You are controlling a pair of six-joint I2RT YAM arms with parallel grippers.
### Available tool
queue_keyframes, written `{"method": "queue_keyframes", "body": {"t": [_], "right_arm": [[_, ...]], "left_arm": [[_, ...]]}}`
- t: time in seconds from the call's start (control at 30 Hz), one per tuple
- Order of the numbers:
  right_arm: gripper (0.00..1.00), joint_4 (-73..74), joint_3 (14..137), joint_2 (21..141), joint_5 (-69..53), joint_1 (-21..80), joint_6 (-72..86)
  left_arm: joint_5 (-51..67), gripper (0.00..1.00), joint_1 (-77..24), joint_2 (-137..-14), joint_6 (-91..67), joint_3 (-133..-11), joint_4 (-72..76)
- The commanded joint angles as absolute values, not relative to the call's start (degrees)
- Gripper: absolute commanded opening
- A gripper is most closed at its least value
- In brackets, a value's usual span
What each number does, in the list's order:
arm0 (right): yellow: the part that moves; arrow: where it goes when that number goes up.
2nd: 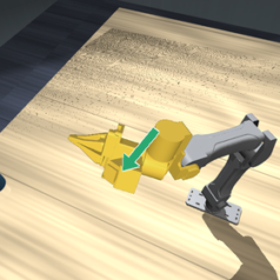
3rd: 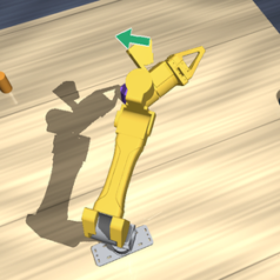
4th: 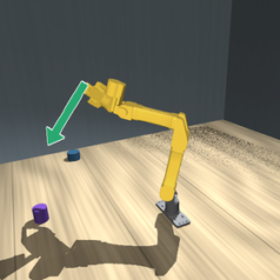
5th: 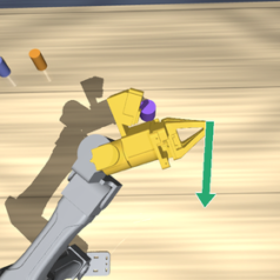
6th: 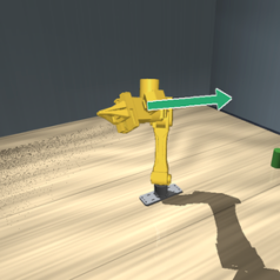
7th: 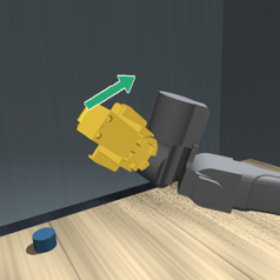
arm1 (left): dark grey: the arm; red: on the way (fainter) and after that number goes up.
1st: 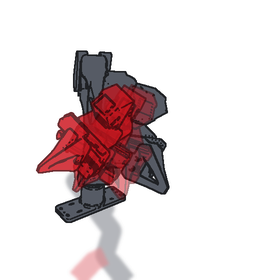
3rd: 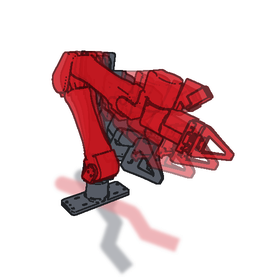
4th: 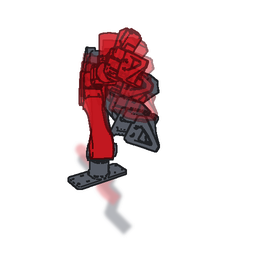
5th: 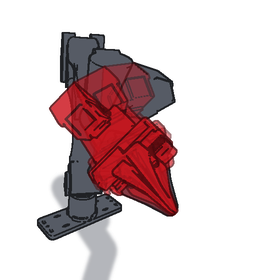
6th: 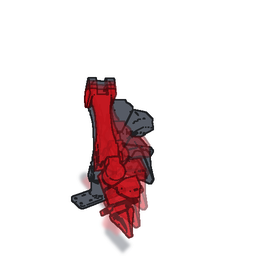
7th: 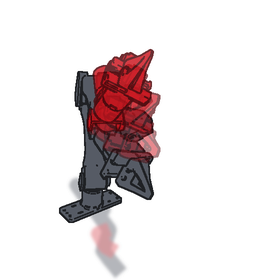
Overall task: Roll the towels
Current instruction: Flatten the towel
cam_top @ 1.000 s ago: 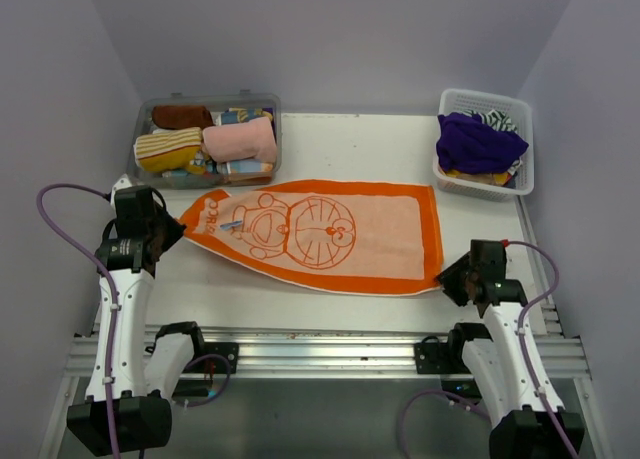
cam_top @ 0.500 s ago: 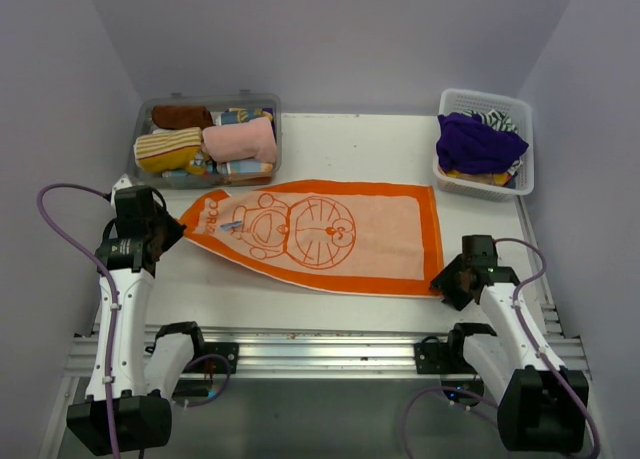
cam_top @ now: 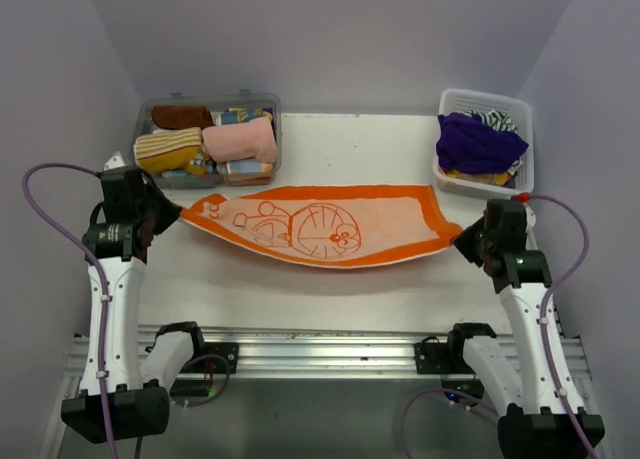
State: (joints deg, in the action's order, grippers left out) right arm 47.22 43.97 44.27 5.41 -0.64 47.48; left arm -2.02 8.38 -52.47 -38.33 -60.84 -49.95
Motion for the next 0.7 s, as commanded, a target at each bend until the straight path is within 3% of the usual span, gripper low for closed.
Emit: {"method": "queue_keyframes", "body": {"t": [0.0,0.37,0.67], "right_arm": [[0.00,49.9,59.5,43.9,10.0,-0.5,44.8],[0.00,60.8,96.5,45.5,16.0,-0.5,38.1],[0.00,66.9,106.8,42.1,22.1,1.4,35.9]], "left_arm": [[-0.4,0.00,8.7,-52.8,-35.7,-74.0,-48.7],[0.9,0.00,8.2,-51.2,-36.9,-102.3,-51.5],[-4.8,0.00,6.9,-44.8,-36.5,-108.7,-52.4]]}}
